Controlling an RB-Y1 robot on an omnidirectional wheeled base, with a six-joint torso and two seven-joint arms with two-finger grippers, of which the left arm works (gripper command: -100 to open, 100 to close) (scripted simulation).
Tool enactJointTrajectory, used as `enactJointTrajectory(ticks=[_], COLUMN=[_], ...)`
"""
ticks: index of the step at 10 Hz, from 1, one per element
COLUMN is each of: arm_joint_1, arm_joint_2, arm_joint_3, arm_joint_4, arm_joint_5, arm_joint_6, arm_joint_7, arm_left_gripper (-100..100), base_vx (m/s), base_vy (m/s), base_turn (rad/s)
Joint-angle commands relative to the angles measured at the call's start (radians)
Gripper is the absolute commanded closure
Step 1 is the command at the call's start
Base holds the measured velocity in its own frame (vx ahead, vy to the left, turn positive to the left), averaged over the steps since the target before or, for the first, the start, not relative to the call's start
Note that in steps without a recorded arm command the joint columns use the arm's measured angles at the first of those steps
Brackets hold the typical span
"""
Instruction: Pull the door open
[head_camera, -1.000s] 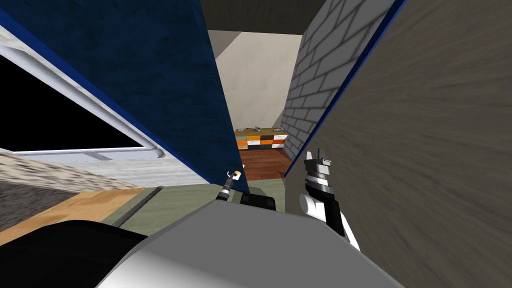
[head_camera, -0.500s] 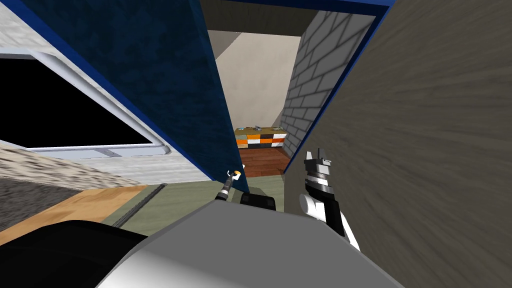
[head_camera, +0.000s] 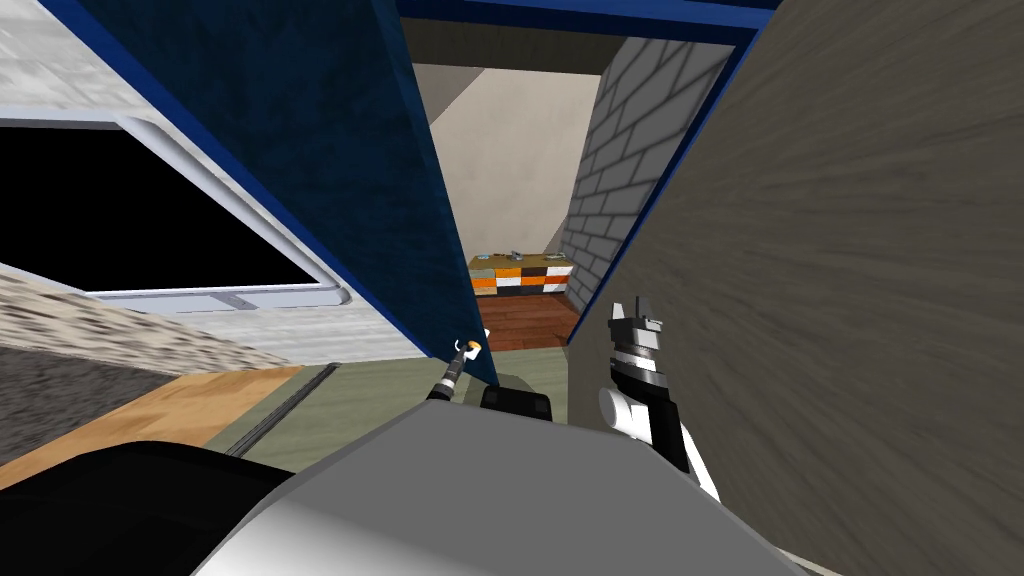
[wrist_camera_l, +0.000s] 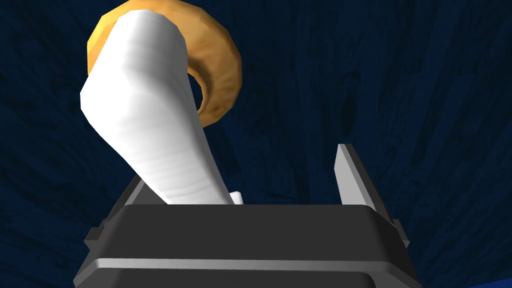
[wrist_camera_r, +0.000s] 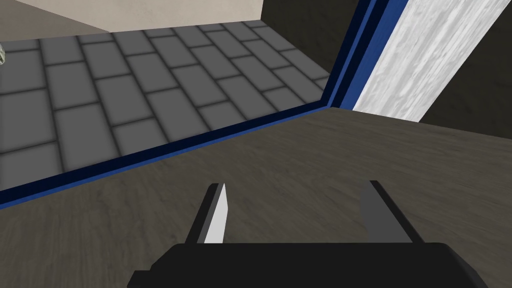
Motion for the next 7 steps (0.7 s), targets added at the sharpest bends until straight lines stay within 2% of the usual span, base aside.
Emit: enactJointTrajectory(ticks=[1, 3, 7], arm_joint_1=[0.011, 0.008, 0.008], arm_joint_2=[0.002, 0.008, 0.008], arm_joint_3=[-0.009, -0.01, -0.01], arm_joint_4=[0.04, 0.044, 0.044], arm_joint_5=[-0.011, -0.015, -0.015], arm_joint_6=[0.013, 0.015, 0.015], arm_joint_7=[-0.002, 0.0, 0.0], arm_left_gripper=[100, 100, 100], base_vx=[-0.109, -0.06, 0.002], base_vy=[0.012, 0.016, -0.001], base_turn=[0.015, 0.001, 0.001])
